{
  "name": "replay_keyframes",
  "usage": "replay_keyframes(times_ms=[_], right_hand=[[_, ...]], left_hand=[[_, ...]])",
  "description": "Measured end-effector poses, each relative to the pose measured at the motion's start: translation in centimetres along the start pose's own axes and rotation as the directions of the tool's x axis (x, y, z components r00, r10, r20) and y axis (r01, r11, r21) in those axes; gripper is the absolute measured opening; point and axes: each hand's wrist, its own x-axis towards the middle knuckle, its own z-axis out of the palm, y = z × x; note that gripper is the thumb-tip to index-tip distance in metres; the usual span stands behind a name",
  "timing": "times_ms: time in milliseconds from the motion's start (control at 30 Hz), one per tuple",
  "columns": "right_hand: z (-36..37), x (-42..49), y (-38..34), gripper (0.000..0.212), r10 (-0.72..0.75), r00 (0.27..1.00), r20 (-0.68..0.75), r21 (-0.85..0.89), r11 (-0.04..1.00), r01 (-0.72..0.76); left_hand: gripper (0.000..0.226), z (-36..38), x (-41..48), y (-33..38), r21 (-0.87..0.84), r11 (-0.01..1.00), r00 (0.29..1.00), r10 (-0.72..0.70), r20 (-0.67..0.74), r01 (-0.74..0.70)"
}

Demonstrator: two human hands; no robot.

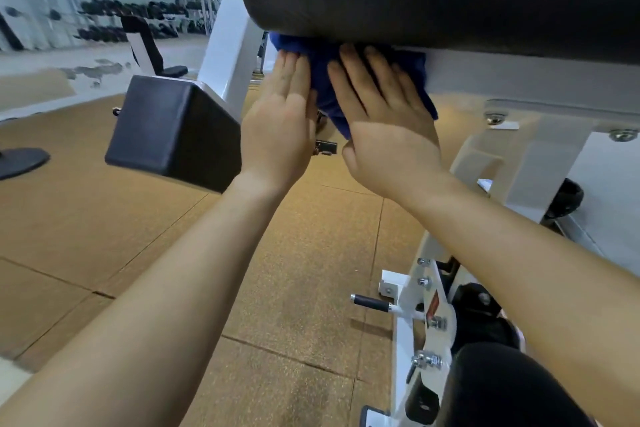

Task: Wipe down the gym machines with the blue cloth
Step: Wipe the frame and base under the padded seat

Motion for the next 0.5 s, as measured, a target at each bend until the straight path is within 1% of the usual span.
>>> replay_keyframes(times_ms=[67,133,200,267,333,433,500], right_hand=[[-0.2,1.5,-1.1,0.086,-0.014,1.000,0.012,0.019,1.000,0.014],[-0.3,3.0,-1.9,0.082,-0.042,0.999,0.015,0.058,0.997,0.041],[-0.4,3.1,-1.5,0.076,-0.070,0.998,-0.010,0.076,0.995,0.070],[-0.5,1.8,-0.2,0.072,-0.070,0.997,-0.040,0.055,0.996,0.073],[-0.7,-0.2,1.5,0.075,-0.044,0.998,-0.037,0.005,0.999,0.045],[-1.5,-3.1,4.5,0.084,0.006,1.000,0.015,-0.047,0.999,-0.006],[-2.0,-4.5,6.4,0.085,0.033,0.999,0.022,-0.070,0.997,-0.032]], left_hand=[[0.048,-0.2,0.6,-1.0,-0.064,0.997,0.999,-0.044,-0.002,0.044],[0.046,-0.4,0.9,-1.7,-0.127,0.988,0.996,-0.088,-0.004,0.086],[0.048,-0.6,0.8,-1.6,-0.107,0.991,0.996,-0.088,-0.002,0.087],[0.051,-0.5,0.3,-0.8,-0.040,0.998,0.999,-0.050,0.018,0.051],[0.052,-0.1,-0.1,0.9,-0.002,1.000,0.999,0.022,0.047,-0.022],[0.052,0.9,-0.5,4.6,-0.019,0.995,0.992,0.104,0.070,-0.103],[0.051,1.6,-0.7,7.0,-0.023,0.993,0.992,0.121,0.043,-0.120]])
